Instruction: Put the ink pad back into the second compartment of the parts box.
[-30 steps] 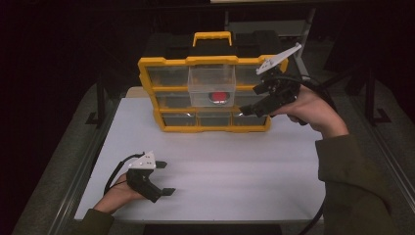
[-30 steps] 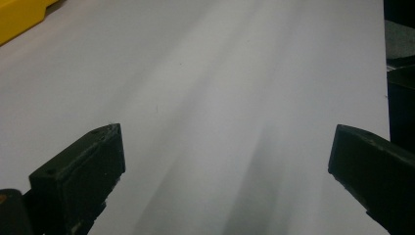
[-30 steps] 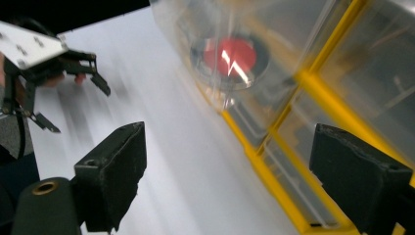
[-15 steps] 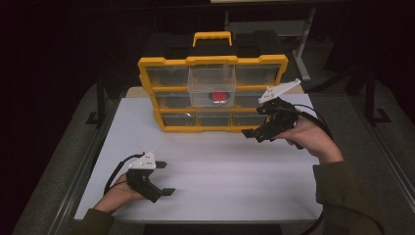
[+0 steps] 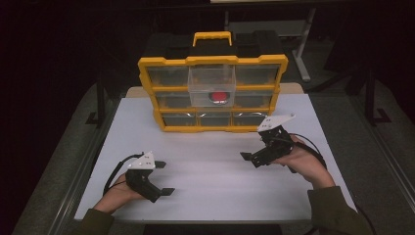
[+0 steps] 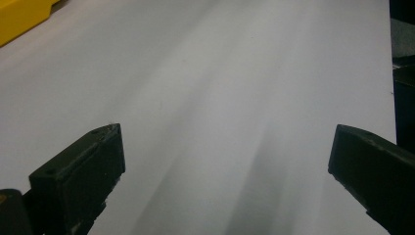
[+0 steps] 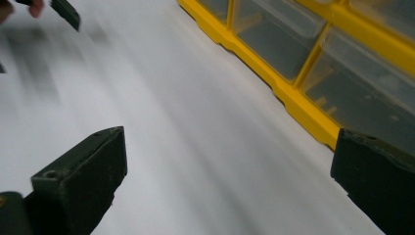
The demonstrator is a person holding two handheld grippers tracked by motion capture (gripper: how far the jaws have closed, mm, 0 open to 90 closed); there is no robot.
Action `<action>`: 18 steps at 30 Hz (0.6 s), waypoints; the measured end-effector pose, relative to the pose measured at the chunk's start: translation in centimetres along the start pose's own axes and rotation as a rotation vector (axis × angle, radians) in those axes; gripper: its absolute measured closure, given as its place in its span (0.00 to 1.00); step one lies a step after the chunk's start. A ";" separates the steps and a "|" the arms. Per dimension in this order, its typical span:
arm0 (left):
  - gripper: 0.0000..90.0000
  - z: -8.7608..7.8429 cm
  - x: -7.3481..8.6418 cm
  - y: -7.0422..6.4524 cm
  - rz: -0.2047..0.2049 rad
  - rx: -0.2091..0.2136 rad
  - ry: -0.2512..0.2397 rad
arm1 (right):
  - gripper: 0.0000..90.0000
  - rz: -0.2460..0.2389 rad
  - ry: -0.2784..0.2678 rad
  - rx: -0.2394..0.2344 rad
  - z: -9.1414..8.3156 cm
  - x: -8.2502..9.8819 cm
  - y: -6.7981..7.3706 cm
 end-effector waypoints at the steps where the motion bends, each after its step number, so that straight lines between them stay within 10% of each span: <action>1: 0.00 0.0 0.0 0.0 0.000 0.000 -0.001 | 0.00 0.004 -0.006 0.009 0.3 0.4 0.2; 18: 0.00 -0.2 0.2 0.1 0.001 -0.007 -0.001 | 0.00 0.064 -0.022 0.062 1.6 5.3 2.4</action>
Point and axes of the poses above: each handheld gripper's, and its own axes: z roughly forward along the jaws, x roughly out of its underside, y roughly to its left, the point moved 5 cm from there along z, roughly forward along the jaws, and after that the axes turned 12 degrees about -z, right-handed, at the moved point
